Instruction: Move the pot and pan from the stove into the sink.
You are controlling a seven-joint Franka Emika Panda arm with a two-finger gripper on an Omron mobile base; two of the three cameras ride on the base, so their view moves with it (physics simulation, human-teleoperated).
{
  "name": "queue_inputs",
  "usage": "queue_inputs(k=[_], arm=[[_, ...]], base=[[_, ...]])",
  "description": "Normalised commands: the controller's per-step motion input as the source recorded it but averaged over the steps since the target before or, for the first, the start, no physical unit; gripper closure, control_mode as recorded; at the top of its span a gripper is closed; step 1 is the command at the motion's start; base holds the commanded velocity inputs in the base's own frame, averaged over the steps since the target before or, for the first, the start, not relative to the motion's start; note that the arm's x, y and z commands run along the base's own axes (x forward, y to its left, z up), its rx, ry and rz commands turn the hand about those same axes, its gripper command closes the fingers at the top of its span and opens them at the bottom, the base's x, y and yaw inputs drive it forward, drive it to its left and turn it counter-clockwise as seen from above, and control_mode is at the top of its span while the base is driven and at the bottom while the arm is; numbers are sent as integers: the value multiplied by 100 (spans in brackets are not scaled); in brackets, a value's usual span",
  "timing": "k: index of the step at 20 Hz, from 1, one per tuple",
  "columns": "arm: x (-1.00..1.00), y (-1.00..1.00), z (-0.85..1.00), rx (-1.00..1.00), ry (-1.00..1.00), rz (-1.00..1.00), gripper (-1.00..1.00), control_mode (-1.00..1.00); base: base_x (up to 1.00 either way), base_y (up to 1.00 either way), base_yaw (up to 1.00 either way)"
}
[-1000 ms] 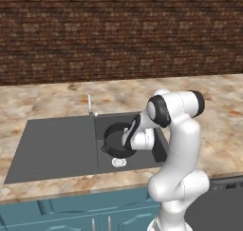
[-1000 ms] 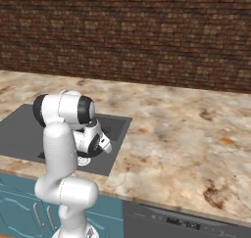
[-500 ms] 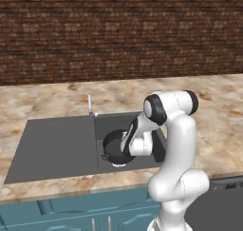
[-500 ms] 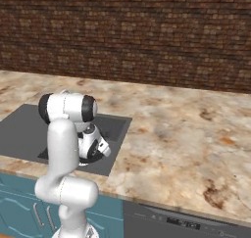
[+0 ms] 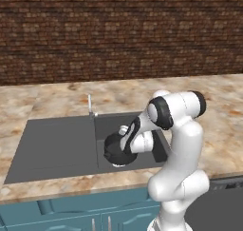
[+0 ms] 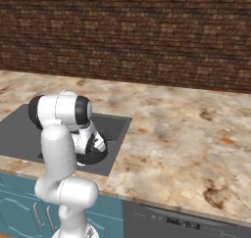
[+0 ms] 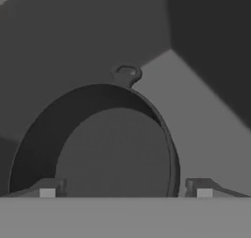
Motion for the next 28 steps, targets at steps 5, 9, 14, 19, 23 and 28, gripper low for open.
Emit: queue_inputs(k=[5, 9, 14, 19, 23, 28], arm=[[-20, -4, 96, 9, 1, 0, -100, -100], [-32, -12, 100, 8, 2, 0, -100, -100], [-42, -31, 98, 7, 7, 0, -100, -100], [-45, -30, 100, 3, 8, 0, -100, -100], [-53, -20, 98, 0, 5, 0, -100, -100], [-74, -24, 72, -3, 0, 1, -100, -100]], base=[[0, 0, 0], [0, 0, 0], [0, 0, 0], [0, 0, 0], [0, 0, 0], [0, 0, 0]])
